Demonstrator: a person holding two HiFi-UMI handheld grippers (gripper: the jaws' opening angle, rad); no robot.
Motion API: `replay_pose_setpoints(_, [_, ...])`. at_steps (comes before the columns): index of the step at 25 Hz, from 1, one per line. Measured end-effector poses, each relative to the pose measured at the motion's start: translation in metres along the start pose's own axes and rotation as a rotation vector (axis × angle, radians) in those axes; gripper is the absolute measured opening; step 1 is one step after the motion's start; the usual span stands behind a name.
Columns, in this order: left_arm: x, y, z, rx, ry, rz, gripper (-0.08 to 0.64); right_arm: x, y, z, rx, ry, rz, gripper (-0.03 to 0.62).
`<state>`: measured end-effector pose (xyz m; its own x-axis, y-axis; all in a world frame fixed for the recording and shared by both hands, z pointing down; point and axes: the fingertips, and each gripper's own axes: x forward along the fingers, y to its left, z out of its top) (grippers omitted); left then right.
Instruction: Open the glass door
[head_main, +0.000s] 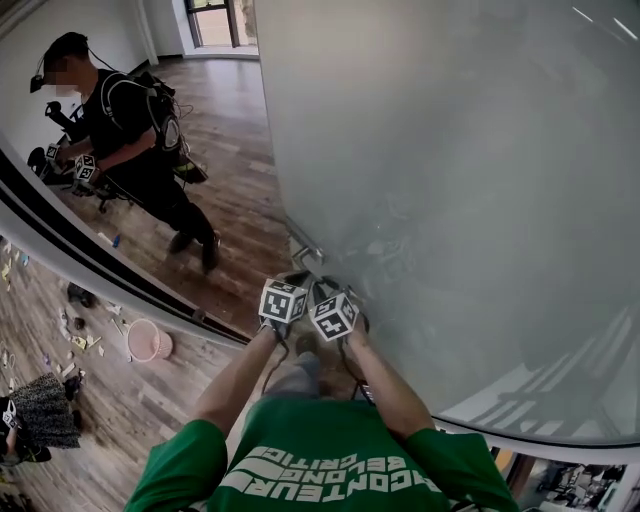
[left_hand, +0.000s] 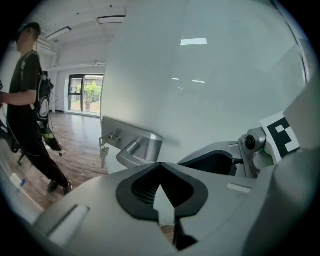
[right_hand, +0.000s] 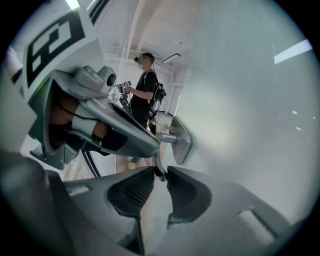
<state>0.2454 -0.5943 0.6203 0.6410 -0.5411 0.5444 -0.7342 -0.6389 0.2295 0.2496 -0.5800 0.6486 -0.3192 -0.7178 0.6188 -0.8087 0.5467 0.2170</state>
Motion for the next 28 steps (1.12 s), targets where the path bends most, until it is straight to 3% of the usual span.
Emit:
replay_pose_setpoints(16, [0.074, -0.017, 0.042, 0.018, 0.0, -0.108, 0.017, 0.016, -0.085, -0.013, 0.108, 0.029, -0.083, 0.074])
replay_pose_setpoints(28, [0.133, -0.048, 0.075, 0.079, 0.045, -0.218, 0.017, 0.013, -0.155, -0.03, 0.202, 0.053, -0.134, 0.074])
